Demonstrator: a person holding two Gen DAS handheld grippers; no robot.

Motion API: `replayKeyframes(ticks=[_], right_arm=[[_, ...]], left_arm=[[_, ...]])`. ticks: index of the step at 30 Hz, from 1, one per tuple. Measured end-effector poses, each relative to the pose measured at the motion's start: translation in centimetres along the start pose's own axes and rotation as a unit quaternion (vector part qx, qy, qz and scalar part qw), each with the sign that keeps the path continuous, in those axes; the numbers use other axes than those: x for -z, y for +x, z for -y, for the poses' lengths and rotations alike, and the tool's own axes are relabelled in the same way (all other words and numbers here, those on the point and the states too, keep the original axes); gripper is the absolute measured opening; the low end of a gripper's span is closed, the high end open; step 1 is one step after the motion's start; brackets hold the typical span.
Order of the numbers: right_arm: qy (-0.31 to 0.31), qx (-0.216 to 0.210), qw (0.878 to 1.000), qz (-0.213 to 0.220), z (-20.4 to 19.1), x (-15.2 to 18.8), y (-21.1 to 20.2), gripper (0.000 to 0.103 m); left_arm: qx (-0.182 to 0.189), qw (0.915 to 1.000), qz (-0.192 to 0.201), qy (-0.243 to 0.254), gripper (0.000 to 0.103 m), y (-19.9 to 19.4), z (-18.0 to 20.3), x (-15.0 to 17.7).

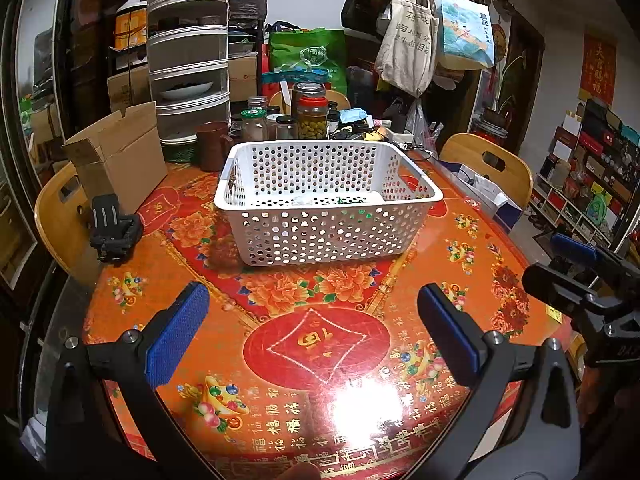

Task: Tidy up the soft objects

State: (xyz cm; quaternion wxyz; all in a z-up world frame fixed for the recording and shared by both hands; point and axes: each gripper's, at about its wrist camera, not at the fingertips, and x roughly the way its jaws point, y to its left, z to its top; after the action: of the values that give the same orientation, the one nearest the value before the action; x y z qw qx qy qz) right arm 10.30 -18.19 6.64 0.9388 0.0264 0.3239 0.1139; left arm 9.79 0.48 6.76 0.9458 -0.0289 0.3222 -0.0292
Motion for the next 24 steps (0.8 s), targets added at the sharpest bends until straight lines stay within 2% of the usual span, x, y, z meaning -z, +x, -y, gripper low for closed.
replayKeyframes(ticks=[24], right_arm=[[-0.001,0.000,1.000,-0.001,-0.22,0.00,0.00,0.103]], left_arm=[[0.000,1.0000,0.002,0.010,0.103,0.11,0.25,0.20]])
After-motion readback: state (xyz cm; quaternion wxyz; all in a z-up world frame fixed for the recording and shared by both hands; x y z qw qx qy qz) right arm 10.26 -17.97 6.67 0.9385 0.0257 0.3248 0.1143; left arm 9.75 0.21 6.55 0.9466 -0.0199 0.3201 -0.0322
